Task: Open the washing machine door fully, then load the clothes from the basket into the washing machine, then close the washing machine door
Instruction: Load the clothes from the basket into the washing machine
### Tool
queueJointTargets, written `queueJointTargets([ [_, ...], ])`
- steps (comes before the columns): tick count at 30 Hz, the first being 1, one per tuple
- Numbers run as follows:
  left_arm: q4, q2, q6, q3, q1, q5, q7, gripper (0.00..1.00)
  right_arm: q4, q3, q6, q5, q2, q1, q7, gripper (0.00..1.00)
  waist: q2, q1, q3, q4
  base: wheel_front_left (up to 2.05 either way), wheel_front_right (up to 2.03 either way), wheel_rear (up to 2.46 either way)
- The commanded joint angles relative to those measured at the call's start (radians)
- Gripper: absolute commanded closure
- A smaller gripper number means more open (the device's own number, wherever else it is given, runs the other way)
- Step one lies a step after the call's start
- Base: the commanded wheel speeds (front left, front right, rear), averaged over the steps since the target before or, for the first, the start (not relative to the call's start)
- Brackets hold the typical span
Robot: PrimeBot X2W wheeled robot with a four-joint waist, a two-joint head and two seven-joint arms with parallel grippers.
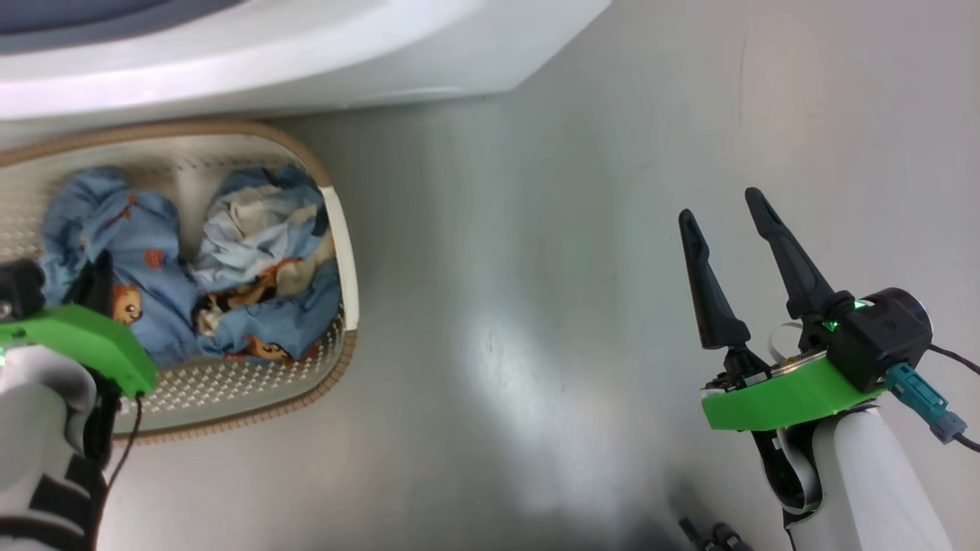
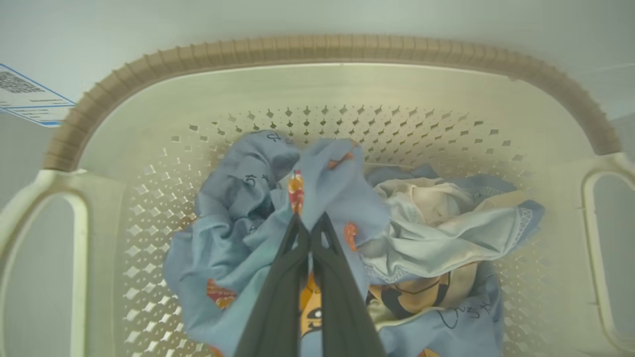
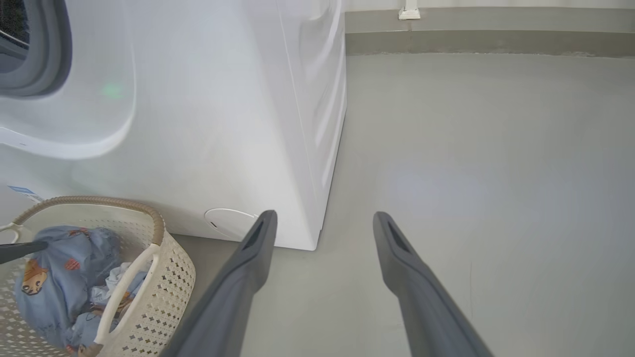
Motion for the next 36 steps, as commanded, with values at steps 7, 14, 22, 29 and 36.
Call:
queueJointTargets([
  [7, -0.194, 0.027, 0.036, 0.102, 0.198, 0.026, -0.013, 1.0, 0.007, 0.022, 0.001, 0.014, 0.003, 0.044, -0.005, 0.0, 0.0, 0.0, -0.155, 0.038, 0.0, 0.0, 0.0],
  [14, -0.369, -0.006, 0.048, 0.172, 0.324, 0.068, -0.013, 1.0, 0.031, 0.022, 0.001, 0.014, 0.003, 0.075, -0.005, 0.0, 0.0, 0.0, -0.256, 0.055, 0.0, 0.0, 0.0],
  [22, -0.521, -0.043, 0.047, 0.238, 0.43, 0.108, -0.013, 1.0, 0.045, 0.024, 0.001, 0.009, 0.003, 0.116, -0.005, 0.0, 0.0, 0.0, -0.356, 0.067, 0.0, 0.0, 0.0],
  [29, -0.667, -0.086, 0.054, 0.3, 0.522, 0.146, -0.013, 1.0, 0.058, 0.02, 0.001, 0.008, 0.003, 0.147, -0.005, 0.0, 0.0, 0.0, -0.447, 0.07, 0.0, 0.0, 0.0],
  [36, -0.799, -0.138, 0.055, 0.344, 0.599, 0.178, -0.013, 1.0, 0.067, 0.019, 0.001, 0.003, 0.003, 0.178, -0.005, 0.0, 0.0, 0.0, -0.538, 0.069, 0.0, 0.0, 0.0],
])
